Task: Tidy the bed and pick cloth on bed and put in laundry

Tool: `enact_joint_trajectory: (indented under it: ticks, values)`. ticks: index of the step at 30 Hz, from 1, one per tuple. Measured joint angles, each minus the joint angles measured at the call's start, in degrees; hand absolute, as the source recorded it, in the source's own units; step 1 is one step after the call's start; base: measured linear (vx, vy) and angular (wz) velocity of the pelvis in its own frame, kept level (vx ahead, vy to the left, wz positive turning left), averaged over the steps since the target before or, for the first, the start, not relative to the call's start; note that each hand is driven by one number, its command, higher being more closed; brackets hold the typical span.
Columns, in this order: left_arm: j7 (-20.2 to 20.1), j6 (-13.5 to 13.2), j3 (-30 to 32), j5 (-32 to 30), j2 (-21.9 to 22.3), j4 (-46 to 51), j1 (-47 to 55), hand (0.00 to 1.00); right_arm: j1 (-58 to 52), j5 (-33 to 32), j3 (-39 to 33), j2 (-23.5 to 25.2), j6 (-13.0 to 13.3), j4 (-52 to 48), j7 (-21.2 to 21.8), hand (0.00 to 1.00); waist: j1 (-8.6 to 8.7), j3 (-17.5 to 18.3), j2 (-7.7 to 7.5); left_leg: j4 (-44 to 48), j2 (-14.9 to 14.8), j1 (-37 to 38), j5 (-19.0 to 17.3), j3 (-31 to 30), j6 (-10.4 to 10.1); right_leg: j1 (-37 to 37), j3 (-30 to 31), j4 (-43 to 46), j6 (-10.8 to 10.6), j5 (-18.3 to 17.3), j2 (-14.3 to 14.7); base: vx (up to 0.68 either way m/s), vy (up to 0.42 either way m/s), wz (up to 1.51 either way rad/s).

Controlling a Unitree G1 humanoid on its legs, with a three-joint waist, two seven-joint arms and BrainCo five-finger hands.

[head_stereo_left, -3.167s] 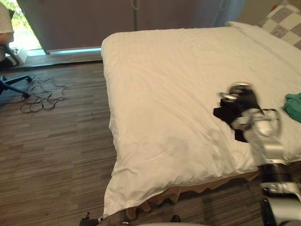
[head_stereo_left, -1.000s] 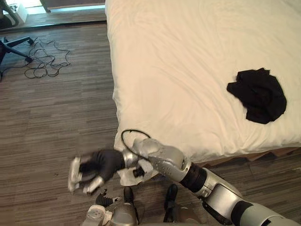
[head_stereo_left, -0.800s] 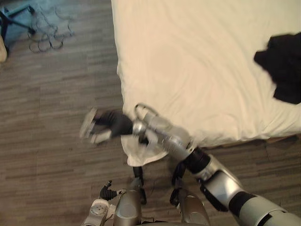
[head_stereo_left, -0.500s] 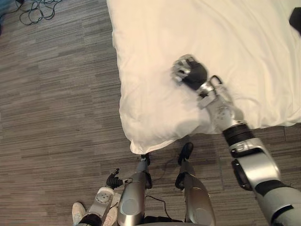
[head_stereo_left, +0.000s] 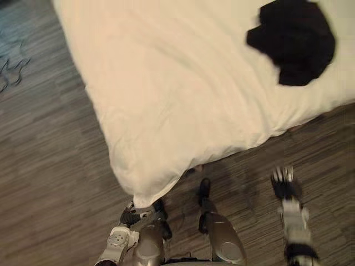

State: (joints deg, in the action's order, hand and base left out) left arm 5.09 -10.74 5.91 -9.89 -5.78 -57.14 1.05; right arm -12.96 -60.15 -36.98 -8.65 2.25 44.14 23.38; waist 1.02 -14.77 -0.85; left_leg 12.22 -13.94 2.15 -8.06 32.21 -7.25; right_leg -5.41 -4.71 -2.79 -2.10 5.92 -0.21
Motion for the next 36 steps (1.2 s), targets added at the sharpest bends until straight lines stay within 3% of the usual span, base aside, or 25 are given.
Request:
enact_joint_trajectory:
  ticks: [2, 4, 5, 6, 9, 10, 12, 13, 14, 15, 17, 20, 21, 22, 23, 24, 25, 26, 27, 28, 29, 30, 32, 34, 36]
  values:
    - [0.35, 1.67, 4.56, 0.55, 0.9, -0.92, 1.18, 0.0, -0.17, 3.51, 1.07, 0.38, 0.11, 0.69, -0.02, 0.0, -0.1, 1.74, -0.52, 11.04, -2.56, -1.14, -1.91, -1.85, 1.13, 0.58, 3.99, 2.14, 0.95, -2.13, 0.9, 0.06, -0.048, -1.07]
    - [1.03, 4.14, 9.06, 2.36, 1.55, -2.17, 1.13, 0.0, 0.0, 6.54, 4.1, -0.12, 0.56, 1.66, 0.71, 0.0, -0.1, 3.16, 0.79, 25.03, -4.79, -5.81, -2.08, -9.76, 2.3, -0.8, 7.89, 5.3, 1.75, -4.41, 2.54, -0.07, 0.006, -1.05]
    - [1.5, 3.98, 8.1, 1.23, 0.67, -3.07, 1.87, 0.0, 0.4, 8.04, 5.89, 0.08, 0.76, 1.99, 0.91, 0.0, 0.4, 4.1, 1.61, 27.91, -4.45, -8.43, -2.58, -14.97, 4.03, -2.63, 9.29, 6.77, 2.17, -4.77, 3.67, -0.13, 0.065, -0.69]
    - [1.74, 2.56, 6.83, 0.96, -0.13, -2.66, 2.45, 0.0, 0.79, 8.76, 7.35, 0.39, 0.96, 1.97, 1.15, 0.0, 0.74, 4.13, 1.55, 29.84, -4.18, -10.14, -2.73, -17.74, 4.29, -3.93, 10.21, 7.92, 2.37, -4.49, 4.54, -0.09, 0.053, -0.83]
    - [3.15, 1.54, 5.77, 1.74, 0.06, -1.38, 3.79, 0.0, 2.58, 10.56, 10.12, 0.17, 3.57, 1.65, 2.03, 0.0, -1.59, 4.17, 1.49, 31.97, -3.33, -9.63, -6.97, -22.3, 6.68, -5.71, 16.03, 8.17, 1.47, -1.66, 7.36, -0.21, 0.108, -1.24]
    - [4.88, 2.08, 5.35, 4.75, 0.31, -2.15, 4.13, 0.0, 3.51, 10.57, 11.46, 0.75, 6.89, -0.26, 2.52, 0.0, -1.06, 4.19, 1.45, 26.26, -2.4, -4.57, -11.39, -20.14, 5.07, -6.84, 15.87, 7.5, 1.36, -1.28, 7.33, -0.3, 0.154, -1.64]
    - [4.86, 2.29, 4.98, 6.39, 0.33, -2.1, 3.94, 0.0, 3.14, 10.71, 11.94, 1.54, 8.77, -1.43, 2.45, 0.0, -0.54, 3.97, 0.99, 22.73, -1.8, -2.89, -13.54, -17.84, 4.43, -7.89, 14.92, 7.15, 0.66, -1.38, 6.82, -0.25, 0.105, -1.02]
    - [4.8, 2.41, 4.02, 7.76, 0.22, -2.04, 3.43, 0.0, 1.98, 11.32, 11.97, 2.46, 10.01, -1.98, 2.43, 0.0, -0.23, 4.0, 1.14, 16.7, -1.26, -0.54, -16.95, -14.55, 4.29, -8.9, 12.06, 6.03, -0.94, -1.76, 5.94, -0.32, 0.102, -0.78]
    - [4.85, 2.64, 3.97, 7.89, 0.48, -2.04, 2.79, 0.0, 1.62, 13.03, 12.01, 3.65, 10.29, -2.05, 2.23, 0.0, -0.48, 3.98, 1.17, 13.13, -2.0, 0.87, -17.72, -12.52, 1.32, -9.38, 8.19, 5.74, -2.78, -2.3, 4.86, -0.38, 0.018, -0.94]
    - [4.88, 2.75, 4.31, 7.88, -0.06, -1.98, 2.69, 0.0, 0.53, 15.44, 12.82, 5.36, 10.32, -1.96, 1.96, 0.0, -0.83, 4.12, 0.77, 12.5, -2.76, 1.21, -15.96, -8.98, 0.5, -11.5, 0.51, 10.59, -0.97, -2.64, 2.47, -0.24, -0.09, -0.82]
    - [4.76, 2.99, 4.31, 7.89, -0.13, -2.0, 2.66, 0.0, -0.17, 18.12, 14.49, 5.96, 10.38, -1.87, 1.63, 0.0, -0.66, 4.6, 0.1, 9.96, -3.63, 2.99, -13.39, -5.41, -0.35, -12.68, -7.01, 23.18, 3.44, -5.22, -0.07, -0.18, -0.119, -0.76]
    - [4.09, 2.65, 3.57, 7.68, -0.59, -0.76, 2.67, 0.0, 0.03, 19.22, 17.3, 5.96, 11.37, -1.32, 0.28, 0.0, -0.64, 5.67, -0.32, 4.88, -4.08, 4.18, -8.75, -2.14, -1.72, -9.53, -9.23, 31.85, 1.7, -10.33, -3.69, -0.05, -0.155, -0.6]
    - [3.55, 2.49, 3.44, 7.69, -1.63, -0.61, 2.8, 0.0, 0.96, 19.35, 18.21, 5.93, 11.62, 1.01, -0.22, 0.0, -0.69, 6.58, -1.57, 3.4, -2.92, 4.51, -6.97, -0.62, -2.42, -8.26, -10.51, 30.87, 0.36, -13.05, -6.4, 0.06, -0.194, -0.65]
    - [3.5, 2.52, 3.3, 7.68, -2.64, -0.74, 2.85, 0.0, 1.9, 19.54, 18.92, 5.91, 11.65, 2.31, -0.64, 0.0, -0.7, 7.36, -3.23, 2.66, -1.45, 4.24, -6.22, 0.12, -1.95, -8.27, -11.01, 28.76, 1.26, -14.07, -6.31, 0.06, -0.212, -0.89]
    - [3.5, 2.65, 3.36, 7.72, -2.71, -1.55, 2.58, 0.0, 3.44, 19.69, 20.17, 4.83, 11.81, 3.72, -1.01, 0.0, -0.98, 7.03, -2.48, 1.57, -0.74, 3.68, -5.85, -0.57, 0.21, -7.15, -11.81, 24.32, 3.84, -13.4, -4.82, -0.05, -0.156, -1.07]
    - [3.49, 2.66, 3.37, 7.75, -2.6, -2.54, 2.62, 0.0, 5.52, 20.48, 21.49, 3.46, 11.86, 6.4, -1.28, 0.0, -1.14, 6.71, -2.14, -1.16, 1.99, 3.79, -6.39, -3.49, 2.21, -5.48, -9.05, 17.63, 4.08, -9.18, -2.57, -0.08, -0.131, -1.13]
    - [3.51, 2.62, 3.46, 7.77, -2.61, -2.81, 2.91, 0.0, 6.69, 21.44, 21.68, 3.13, 11.76, 7.66, -1.46, 0.0, -1.5, 6.75, -1.98, -2.82, 4.31, 3.88, -6.13, -4.68, 2.74, -3.93, -7.43, 12.15, 2.82, -6.08, -1.68, -0.07, -0.037, -1.32]
    - [3.46, 2.15, 4.37, 7.78, -1.23, -3.54, 3.81, 0.0, 8.59, 22.05, 21.41, 1.76, 11.77, 8.65, -1.42, 0.0, -2.27, 7.43, 1.81, -6.78, 4.28, 4.12, -2.65, -2.37, 5.65, -1.27, -12.1, 11.3, 4.59, -6.73, -0.93, 0.01, 0.017, -0.97]
    - [3.54, 2.07, 4.25, 7.82, -1.85, -3.48, 4.29, 0.0, 8.54, 22.06, 21.3, 1.55, 11.81, 9.26, -1.53, 0.0, -1.53, 8.55, 1.12, -6.85, 4.57, 4.43, -2.02, -0.8, 1.85, -1.2, -19.07, 19.69, 4.34, -14.39, -5.75, 0.09, -0.036, -0.91]
    - [3.53, 1.76, 3.99, 7.79, -2.56, -2.96, 4.56, 0.0, 8.59, 22.47, 21.56, 1.41, 11.74, 9.96, -1.43, 0.0, -1.68, 8.55, 0.0, -6.93, 5.24, 4.84, -1.83, 0.45, 1.63, 0.73, -20.1, 17.75, 0.75, -15.62, -7.91, 0.07, -0.088, -0.52]
    - [3.5, 1.46, 4.01, 7.76, -3.28, -3.19, 4.81, 0.0, 8.91, 23.09, 21.59, 1.19, 11.7, 10.95, -1.47, 0.0, -2.03, 8.51, -0.36, -6.96, 5.19, 5.08, -1.78, 1.13, 1.34, 1.81, -19.58, 14.36, 0.63, -14.62, -6.55, 0.02, -0.194, -0.72]
    - [3.18, 1.23, 3.26, 7.69, -3.15, -3.51, 5.52, 0.0, 9.33, 24.29, 21.73, 0.39, 11.61, 11.34, -1.48, 0.0, -2.01, 9.06, 0.2, -7.31, 3.96, 4.75, -0.79, 1.91, 1.06, 5.08, -17.64, 5.41, 1.23, -8.93, -2.89, -0.03, -0.184, -0.7]
    - [2.26, 0.96, 2.99, 7.63, -2.38, -3.56, 6.43, 0.0, 10.11, 26.71, 21.97, -1.3, 10.93, 11.4, -1.48, 0.0, -2.02, 9.17, 0.48, -7.64, 3.29, 5.08, -0.9, 2.09, 0.56, 6.45, -15.11, -0.57, 2.33, -5.65, -0.4, -0.04, -0.146, -0.73]
    - [2.14, 0.51, 2.25, 7.63, -2.53, -3.52, 6.21, 0.0, 10.15, 29.36, 22.01, -2.49, 10.35, 11.66, -1.47, 0.0, -1.68, 8.8, 0.29, -2.03, 1.39, 3.48, -2.08, 1.96, -0.09, 6.64, -13.22, -0.98, 2.41, -5.93, 0.16, -0.06, -0.058, -0.45]
    - [2.26, 0.1, 1.9, 7.81, -2.71, -2.96, 6.2, 0.0, 10.09, 31.19, 22.41, -3.99, 9.4, 11.77, -1.51, 0.0, -1.86, 8.11, 0.21, 13.03, -2.35, -1.9, -3.88, -1.4, 2.14, 7.14, -11.42, -0.35, 3.33, -6.7, 0.41, -0.04, -0.061, -0.46]
